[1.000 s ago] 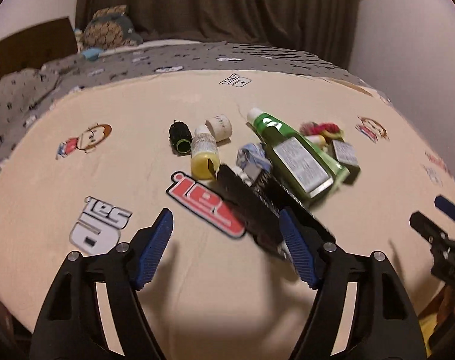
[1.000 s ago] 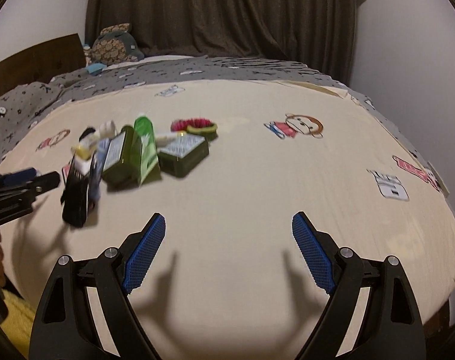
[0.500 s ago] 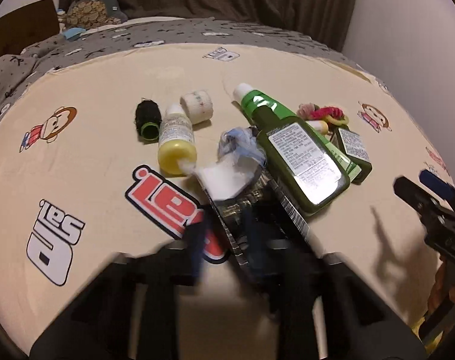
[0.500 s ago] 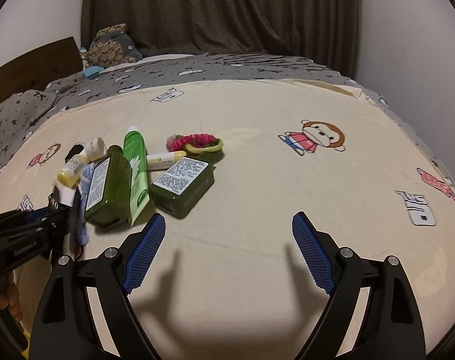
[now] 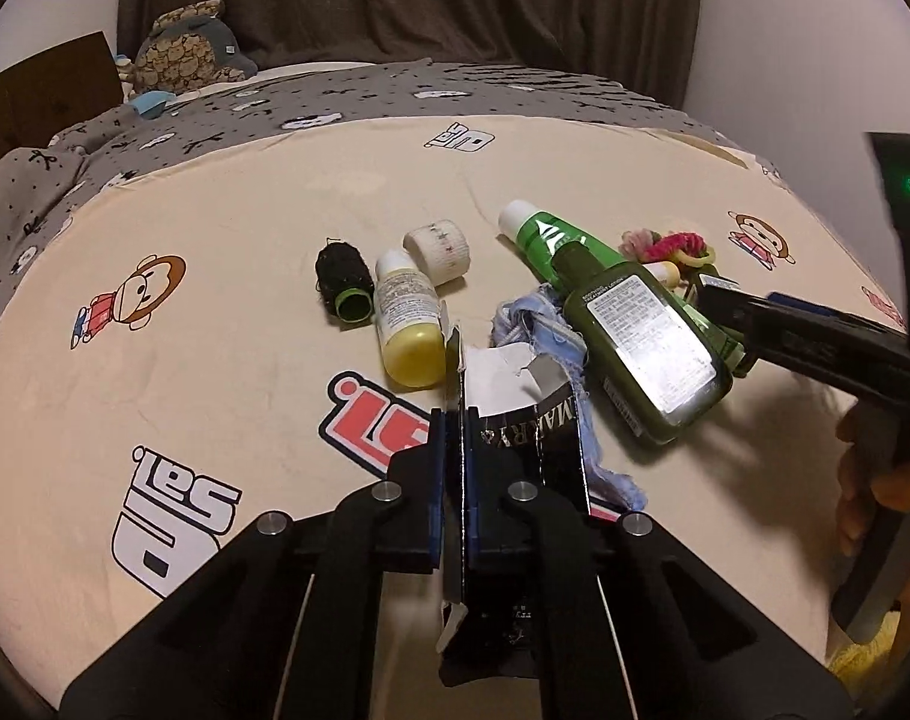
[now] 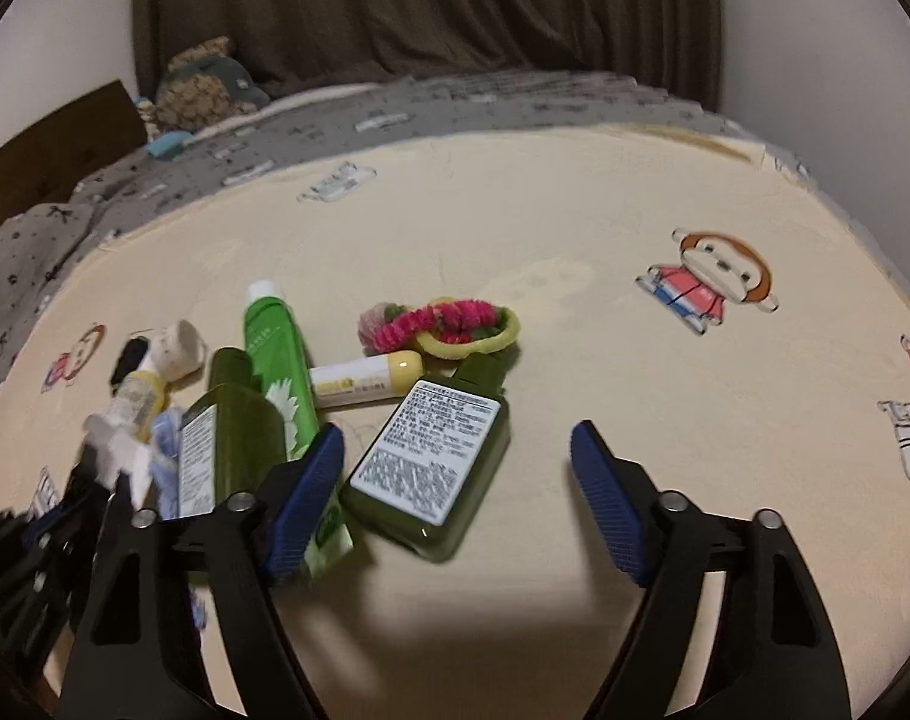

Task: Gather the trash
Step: 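Grasp the black box with left tool while right tool grasps green bottle, then lift the black box with left tool while right tool lifts the green bottle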

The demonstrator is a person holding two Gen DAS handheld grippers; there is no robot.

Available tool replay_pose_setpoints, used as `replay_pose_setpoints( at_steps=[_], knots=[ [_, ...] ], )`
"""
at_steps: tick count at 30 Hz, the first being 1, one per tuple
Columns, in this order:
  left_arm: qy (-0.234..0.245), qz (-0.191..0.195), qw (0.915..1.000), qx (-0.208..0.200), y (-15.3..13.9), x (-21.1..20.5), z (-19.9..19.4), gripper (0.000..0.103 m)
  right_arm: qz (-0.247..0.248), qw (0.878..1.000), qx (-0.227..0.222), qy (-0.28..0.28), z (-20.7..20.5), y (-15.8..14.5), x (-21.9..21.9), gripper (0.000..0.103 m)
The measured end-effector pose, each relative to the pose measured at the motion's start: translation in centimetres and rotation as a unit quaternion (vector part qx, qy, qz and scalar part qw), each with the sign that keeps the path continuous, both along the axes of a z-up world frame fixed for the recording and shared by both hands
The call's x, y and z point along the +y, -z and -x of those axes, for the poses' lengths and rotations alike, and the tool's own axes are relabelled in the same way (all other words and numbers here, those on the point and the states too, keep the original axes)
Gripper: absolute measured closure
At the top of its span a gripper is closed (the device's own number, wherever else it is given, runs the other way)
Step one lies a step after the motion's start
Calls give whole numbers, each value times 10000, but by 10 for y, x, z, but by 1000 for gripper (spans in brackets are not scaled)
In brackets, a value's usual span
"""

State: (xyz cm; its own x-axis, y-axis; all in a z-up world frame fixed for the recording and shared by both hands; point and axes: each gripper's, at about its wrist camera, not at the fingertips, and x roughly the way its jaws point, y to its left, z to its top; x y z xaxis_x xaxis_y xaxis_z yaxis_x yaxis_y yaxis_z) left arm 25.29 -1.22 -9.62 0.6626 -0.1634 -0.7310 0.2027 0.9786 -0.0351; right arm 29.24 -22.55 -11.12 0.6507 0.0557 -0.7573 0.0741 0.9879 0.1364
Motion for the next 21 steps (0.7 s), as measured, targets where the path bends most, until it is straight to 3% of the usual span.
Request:
replay_pose_setpoints(
  at_steps=[8,21],
  knots=[
    [112,77,9999,-40,-6,4,8,99,-88,9995,286,-41,-13,10,2,46],
    [172,131,9998,-49,-17,11,57,99,123,9986,206,-461,63,-2,-14,56]
  ],
)
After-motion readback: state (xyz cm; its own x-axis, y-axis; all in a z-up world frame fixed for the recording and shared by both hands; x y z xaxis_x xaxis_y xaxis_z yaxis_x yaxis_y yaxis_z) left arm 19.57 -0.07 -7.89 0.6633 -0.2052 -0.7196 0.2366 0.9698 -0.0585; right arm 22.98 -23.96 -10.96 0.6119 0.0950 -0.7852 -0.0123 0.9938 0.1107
